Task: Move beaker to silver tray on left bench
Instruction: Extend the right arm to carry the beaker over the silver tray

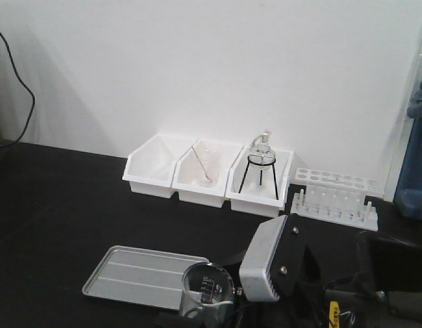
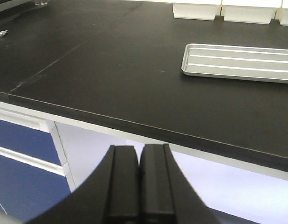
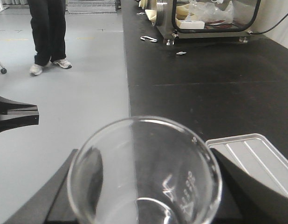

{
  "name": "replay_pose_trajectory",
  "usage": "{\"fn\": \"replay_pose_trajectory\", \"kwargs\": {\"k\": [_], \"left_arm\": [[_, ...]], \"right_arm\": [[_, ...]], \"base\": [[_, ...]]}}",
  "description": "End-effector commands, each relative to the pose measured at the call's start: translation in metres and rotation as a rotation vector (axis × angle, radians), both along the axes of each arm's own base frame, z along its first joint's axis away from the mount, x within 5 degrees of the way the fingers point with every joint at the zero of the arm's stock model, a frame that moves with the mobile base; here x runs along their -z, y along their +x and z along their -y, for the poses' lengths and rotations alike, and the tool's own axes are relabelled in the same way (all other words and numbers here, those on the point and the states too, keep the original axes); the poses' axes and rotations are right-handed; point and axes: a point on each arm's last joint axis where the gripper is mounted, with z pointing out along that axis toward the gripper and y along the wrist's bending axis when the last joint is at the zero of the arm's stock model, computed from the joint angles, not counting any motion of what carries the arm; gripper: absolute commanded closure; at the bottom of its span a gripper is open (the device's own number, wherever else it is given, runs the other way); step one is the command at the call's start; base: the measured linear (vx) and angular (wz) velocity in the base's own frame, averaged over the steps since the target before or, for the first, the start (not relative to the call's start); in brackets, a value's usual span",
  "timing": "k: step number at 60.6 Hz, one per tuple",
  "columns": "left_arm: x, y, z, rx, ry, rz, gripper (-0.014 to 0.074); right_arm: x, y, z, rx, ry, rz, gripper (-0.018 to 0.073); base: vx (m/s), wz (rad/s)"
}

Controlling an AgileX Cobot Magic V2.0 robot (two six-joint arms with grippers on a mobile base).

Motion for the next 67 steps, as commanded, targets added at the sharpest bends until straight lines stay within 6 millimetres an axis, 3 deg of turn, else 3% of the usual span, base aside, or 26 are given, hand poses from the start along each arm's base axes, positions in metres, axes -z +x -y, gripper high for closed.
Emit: {"fn": "replay_pose_trajectory", "kwargs": {"k": [1,15,24,29,38,58,67], "left_arm": [[-0.001,0.002,0.000,-0.003,-0.004,0.068,0.0595],[-0.001,0.002,0.000,-0.003,-0.004,0.068,0.0595],[-0.001,0.002,0.000,-0.003,-0.004,0.068,0.0595],[-0.001,0.002,0.000,-0.003,-0.004,0.068,0.0595],[-0.001,0.002,0.000,-0.003,-0.004,0.068,0.0595],[-0.001,0.002,0.000,-0.003,-0.004,0.068,0.0595],[-0.001,0.002,0.000,-0.003,-0.004,0.068,0.0595]], "right_arm": [[-0.019,-0.004,0.000,-0.015,0.075,0.025,0.0573],[-0.018,-0.003,0.001,0.001,0.067,0.028,0.0573],[-0.015,0.014,0.009,0.196,0.041,-0.001,0.0573],[-0.014,0.028,0.006,0.259,0.020,0.003,0.0573],[-0.011,0.060,-0.016,0.222,-0.017,0.069,0.0573],[0.022,0.148,-0.072,0.209,-0.037,0.068,0.0573],[0.039,0.177,-0.091,0.209,-0.034,0.073,0.0573]], "base": [[0.06,-0.01],[0.03,-0.03],[0.00,-0.01],[0.00,0.00],[0.00,0.00],[0.00,0.00],[0.00,0.00]]}}
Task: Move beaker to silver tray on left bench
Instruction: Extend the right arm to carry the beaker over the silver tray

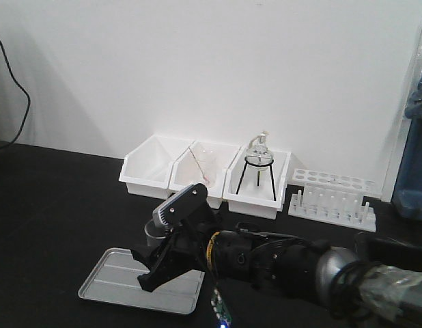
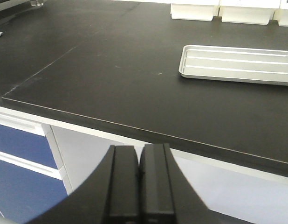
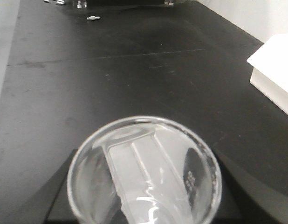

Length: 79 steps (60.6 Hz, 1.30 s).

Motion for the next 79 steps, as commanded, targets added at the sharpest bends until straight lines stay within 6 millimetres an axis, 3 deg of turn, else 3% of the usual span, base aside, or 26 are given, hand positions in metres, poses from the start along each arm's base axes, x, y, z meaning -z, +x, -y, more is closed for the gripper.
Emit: {"fn": "replay_pose_trajectory", "kwargs": {"k": [1,20,40,61,79], "left_arm": [[-0.001,0.002,0.000,-0.003,-0.004,0.068,0.0595],[-0.001,0.002,0.000,-0.003,-0.004,0.068,0.0595],[-0.001,0.002,0.000,-0.003,-0.004,0.068,0.0595],[-0.001,0.002,0.000,-0.003,-0.004,0.068,0.0595],[-0.001,0.002,0.000,-0.003,-0.004,0.068,0.0595]], "right_arm": [[-0.030,0.009,-0.009,-0.028,0.090,0.078,0.0573],[0.023,0.048,-0.030,0.006,0.046,0.040,0.0571],[0.059,0.060,-0.028,0.089,-0.041,-0.016,0.0566],[0.066,0.063,-0.024,0.156,-0.042,-0.060,0.0522],[0.066,0.063,-0.024,0.175,-0.005,-0.100,0.0342]], "base": [[0.00,0.00],[0.00,0.00],[0.00,0.00],[0.00,0.00],[0.00,0.00]]}}
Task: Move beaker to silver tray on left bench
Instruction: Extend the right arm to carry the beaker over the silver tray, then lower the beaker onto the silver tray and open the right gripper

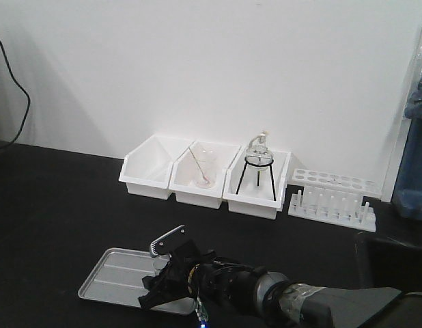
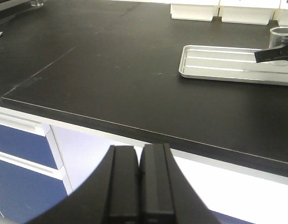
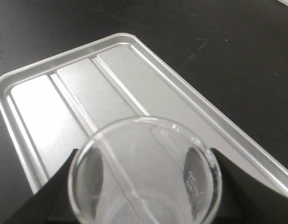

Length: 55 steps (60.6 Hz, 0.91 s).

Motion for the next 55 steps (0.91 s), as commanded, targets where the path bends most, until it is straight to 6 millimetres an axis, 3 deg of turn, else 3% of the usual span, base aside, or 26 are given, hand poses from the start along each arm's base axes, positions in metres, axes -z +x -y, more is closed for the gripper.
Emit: {"fn": "replay_pose_trajectory", "kwargs": {"k": [1,12,36,55], "left_arm": [[-0.0007,0.0017,-0.0002,-0.003,-0.004,0.068,0.0595],[-0.0007,0.0017,-0.0002,-0.003,-0.004,0.068,0.0595],[-0.0007,0.0017,-0.0002,-0.003,-0.004,0.068,0.0595],[-0.0007,0.0017,-0.0002,-0.003,-0.004,0.068,0.0595]], "right_arm": [[-0.0505,0.0026,-0.0031,-0.004,0.090,0.081,0.0325],[-0.0507,0.0021,-0.0038,-0.005,0.097,0.077,0.0205],[-0.0507,0.0022,-0.0037,0.002,0.107,0.068,0.0167],[-0.0505,0.0023,-0.0034,0.005,0.104,0.068,0.0021]], "base": [[0.00,0.00],[0.00,0.00],[0.00,0.00],[0.00,0.00]]}}
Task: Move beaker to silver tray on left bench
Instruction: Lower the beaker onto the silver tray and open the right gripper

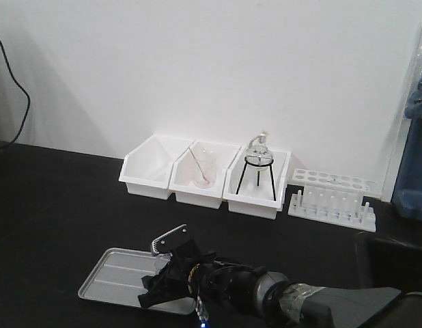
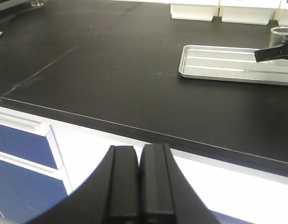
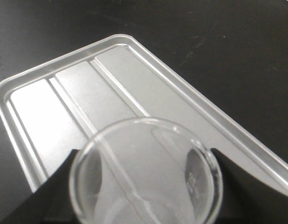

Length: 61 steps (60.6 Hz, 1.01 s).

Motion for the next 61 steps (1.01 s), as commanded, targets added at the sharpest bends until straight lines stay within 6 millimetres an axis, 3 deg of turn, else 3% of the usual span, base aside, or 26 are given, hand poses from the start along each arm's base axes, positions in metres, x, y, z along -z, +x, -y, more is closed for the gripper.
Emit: {"fn": "replay_pose_trajectory", "kwargs": {"k": [1,29,47,61], "left_arm": [[-0.001,0.002,0.000,-0.003,-0.004,0.068,0.0595],[-0.001,0.002,0.000,-0.003,-0.004,0.068,0.0595],[-0.001,0.002,0.000,-0.003,-0.004,0.068,0.0595],[-0.001,0.002,0.000,-0.003,-0.004,0.068,0.0595]], "right_arm": [[-0.051,0.002,-0.004,-0.010,0.084,0.087,0.0014],[-0.054,0.002,-0.003,-0.011,0.087,0.092,-0.0001],[-0.100,-0.005,-0.002,-0.043,0.154,0.170,-0.0001],[-0.129,-0.025,0.005,-0.087,0.217,0.183,-0.0001]], "base": [[0.00,0.00],[0.00,0.00],[0.00,0.00],[0.00,0.00]]}}
